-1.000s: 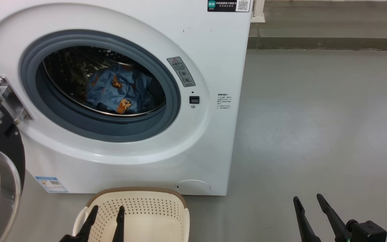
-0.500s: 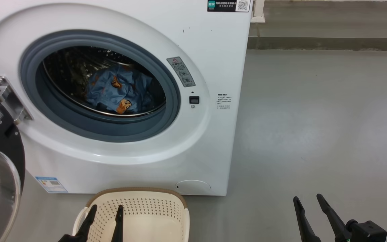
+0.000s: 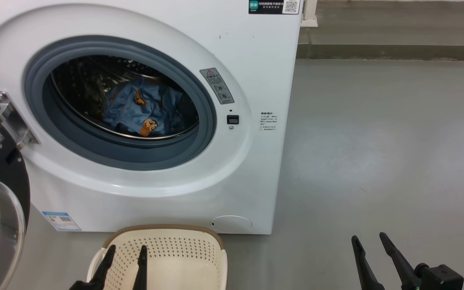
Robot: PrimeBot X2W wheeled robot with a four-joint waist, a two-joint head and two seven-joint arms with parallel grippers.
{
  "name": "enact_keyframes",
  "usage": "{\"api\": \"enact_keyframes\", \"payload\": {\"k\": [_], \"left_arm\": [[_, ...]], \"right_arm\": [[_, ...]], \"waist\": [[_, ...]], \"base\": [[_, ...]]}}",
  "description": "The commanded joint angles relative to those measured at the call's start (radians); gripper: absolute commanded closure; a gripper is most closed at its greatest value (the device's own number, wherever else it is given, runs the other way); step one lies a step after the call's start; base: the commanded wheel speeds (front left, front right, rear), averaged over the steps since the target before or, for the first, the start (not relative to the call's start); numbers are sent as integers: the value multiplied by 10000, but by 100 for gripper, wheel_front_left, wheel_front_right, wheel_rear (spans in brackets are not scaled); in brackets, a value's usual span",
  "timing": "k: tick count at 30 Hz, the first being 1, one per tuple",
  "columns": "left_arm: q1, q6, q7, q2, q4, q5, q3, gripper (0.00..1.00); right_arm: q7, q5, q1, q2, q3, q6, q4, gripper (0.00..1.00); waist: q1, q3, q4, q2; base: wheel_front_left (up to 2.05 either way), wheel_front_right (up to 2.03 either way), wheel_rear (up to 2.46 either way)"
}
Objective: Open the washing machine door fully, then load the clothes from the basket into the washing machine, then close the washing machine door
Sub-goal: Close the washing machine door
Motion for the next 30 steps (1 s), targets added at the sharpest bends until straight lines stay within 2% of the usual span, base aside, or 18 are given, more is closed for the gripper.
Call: {"api": "enact_keyframes", "payload": {"k": [1,14,30], "left_arm": [[-235,-58,-55,32,-200,81,357,0],[-256,-64,-55,15,-44,-145,398,0],[-214,-18,-55,12,-221,-91,458,0]], "right_arm": [[-119,41,-250,-82,232,16,-212,0],[-122,38,-257,-82,229,16,-176,0],[-120,19,-252,-81,246,16,-163,0]], "waist": [[0,-2,-1,0],[0,10,46,0],[0,14,113,0]], "base": [[0,0,0],[-41,41,0],[-186,186,0]]}}
